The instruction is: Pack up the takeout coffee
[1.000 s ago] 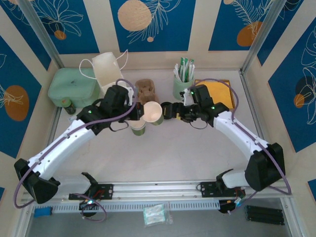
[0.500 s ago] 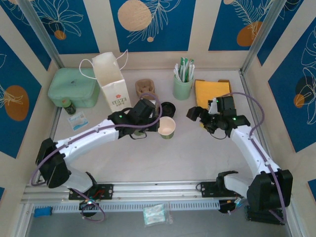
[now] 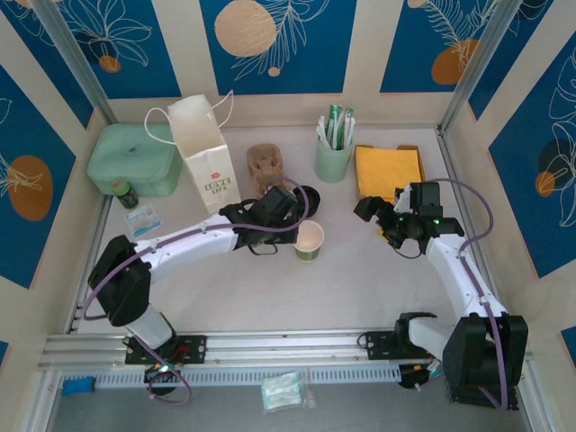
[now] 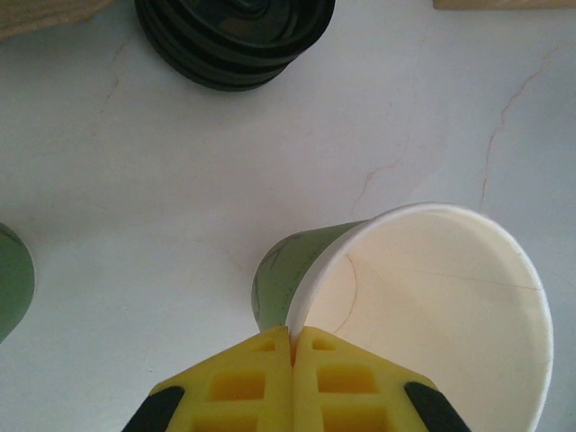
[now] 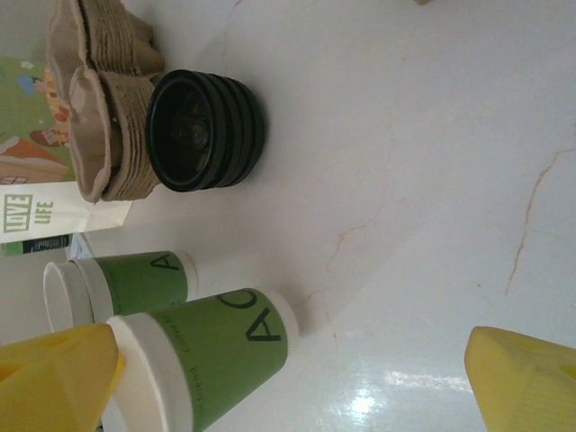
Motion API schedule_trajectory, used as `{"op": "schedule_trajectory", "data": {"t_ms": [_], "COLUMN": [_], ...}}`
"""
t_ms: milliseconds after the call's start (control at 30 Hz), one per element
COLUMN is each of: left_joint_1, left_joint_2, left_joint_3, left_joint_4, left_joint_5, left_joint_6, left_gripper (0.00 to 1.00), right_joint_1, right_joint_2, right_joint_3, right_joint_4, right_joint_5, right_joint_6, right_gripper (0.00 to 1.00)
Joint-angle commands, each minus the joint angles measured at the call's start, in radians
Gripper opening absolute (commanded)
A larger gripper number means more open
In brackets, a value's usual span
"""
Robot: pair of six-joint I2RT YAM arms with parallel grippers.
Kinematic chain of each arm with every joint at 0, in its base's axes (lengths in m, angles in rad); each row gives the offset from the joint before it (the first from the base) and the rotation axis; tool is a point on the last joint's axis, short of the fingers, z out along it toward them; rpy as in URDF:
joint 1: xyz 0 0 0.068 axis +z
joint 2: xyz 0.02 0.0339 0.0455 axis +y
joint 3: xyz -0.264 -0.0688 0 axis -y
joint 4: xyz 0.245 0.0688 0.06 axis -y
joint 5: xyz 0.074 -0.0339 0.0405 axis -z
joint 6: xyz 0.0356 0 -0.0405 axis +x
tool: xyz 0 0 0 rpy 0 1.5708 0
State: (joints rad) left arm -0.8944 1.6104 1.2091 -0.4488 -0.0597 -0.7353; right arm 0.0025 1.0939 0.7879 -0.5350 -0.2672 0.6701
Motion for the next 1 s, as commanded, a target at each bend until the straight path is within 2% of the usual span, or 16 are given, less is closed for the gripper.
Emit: {"op": "schedule_trajectory", "data": {"t_ms": [0,133,367,500,967], "left_joint_1": [-0.012,-0.012,-0.012,-0.012,-0.011], "left_joint_2": [0.015,0.032,0.031,0.025,-0.028], "left_joint_3": [0.026,0.033,0.005,-0.007,0.028], "left_joint_4": [-0.004,-0.025,-0.012,-0.002,-0.027], "left_joint_5": [0.017,0.024,0.041,0.047,0.045], "left_joint_6": [0.001,0.021,0.030,0.041,0.080], "left_gripper": [0.00,0.00,0.00,0.16,0.45], "right_joint_1": [0.005,0.040,0.127,0.183,0.229], "right_joint_2": [-0.019,-0.007,0.020,0.051,0.133], "right_joint_3": [0.005,0.047,0.098,0.139,0.238], "right_joint_4": [0.012,-0.028,-0.054,-0.083,-0.123], "right_joint_5": [-0.042,-0.008,0.039,0.074,0.092], "right_joint_6": [-0.041,-0.080,-0.090,-0.093,-0.127], "right_gripper": [0.99,0.99,0.91,0.87,0.73]}}
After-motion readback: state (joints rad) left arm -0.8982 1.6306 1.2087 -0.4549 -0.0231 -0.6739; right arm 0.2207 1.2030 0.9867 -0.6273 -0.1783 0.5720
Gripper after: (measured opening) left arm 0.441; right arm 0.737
